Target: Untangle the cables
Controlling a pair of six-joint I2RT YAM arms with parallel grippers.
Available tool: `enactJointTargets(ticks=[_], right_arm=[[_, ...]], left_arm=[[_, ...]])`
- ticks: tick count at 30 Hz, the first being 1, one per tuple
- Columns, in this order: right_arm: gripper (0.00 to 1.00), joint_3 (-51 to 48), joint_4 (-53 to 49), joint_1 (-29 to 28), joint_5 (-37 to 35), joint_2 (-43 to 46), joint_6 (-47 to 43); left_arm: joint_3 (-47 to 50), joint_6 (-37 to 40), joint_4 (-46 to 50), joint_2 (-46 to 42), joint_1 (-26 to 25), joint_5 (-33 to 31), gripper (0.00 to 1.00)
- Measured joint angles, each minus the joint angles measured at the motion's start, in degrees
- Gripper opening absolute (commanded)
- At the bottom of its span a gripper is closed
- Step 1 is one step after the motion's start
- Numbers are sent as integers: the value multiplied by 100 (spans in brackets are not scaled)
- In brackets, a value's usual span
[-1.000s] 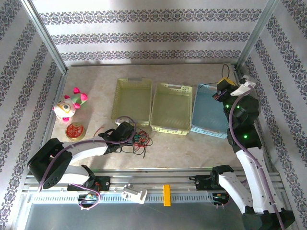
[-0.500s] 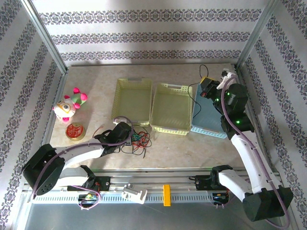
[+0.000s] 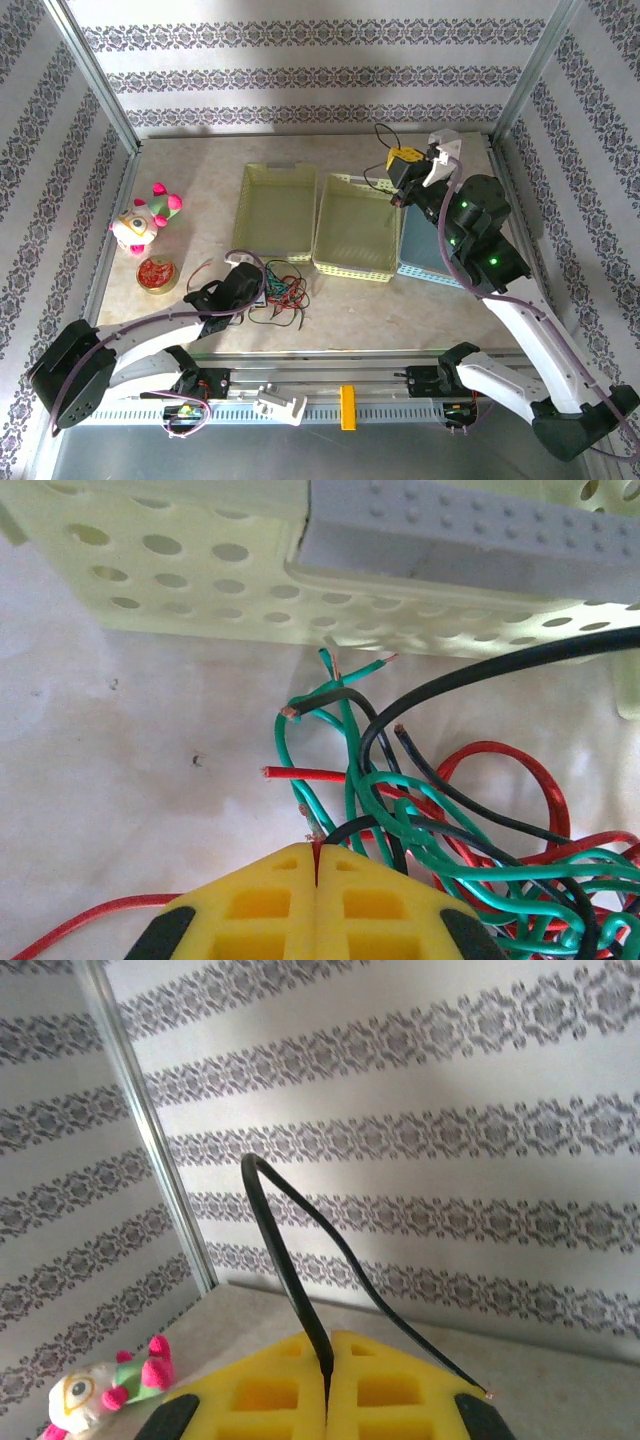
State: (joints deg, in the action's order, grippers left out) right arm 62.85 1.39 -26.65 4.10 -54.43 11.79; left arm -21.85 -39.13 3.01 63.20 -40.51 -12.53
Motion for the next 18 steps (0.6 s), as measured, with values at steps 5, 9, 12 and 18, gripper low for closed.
enactJointTargets(ticks=[5, 9, 12, 18], right_arm=[[0, 28, 59, -50, -186, -190, -153], [0, -238, 66, -52, -293, -470, -37], [0, -623, 50, -52, -415, -667, 184], [0, -1366, -109, -50, -905, -890, 767]], left_arm=[[31, -37, -7, -55, 0, -35, 0], [31, -39, -7, -55, 0, -68, 0], [31, -39, -7, -55, 0, -72, 0], [31, -39, -7, -55, 0, -87, 0]])
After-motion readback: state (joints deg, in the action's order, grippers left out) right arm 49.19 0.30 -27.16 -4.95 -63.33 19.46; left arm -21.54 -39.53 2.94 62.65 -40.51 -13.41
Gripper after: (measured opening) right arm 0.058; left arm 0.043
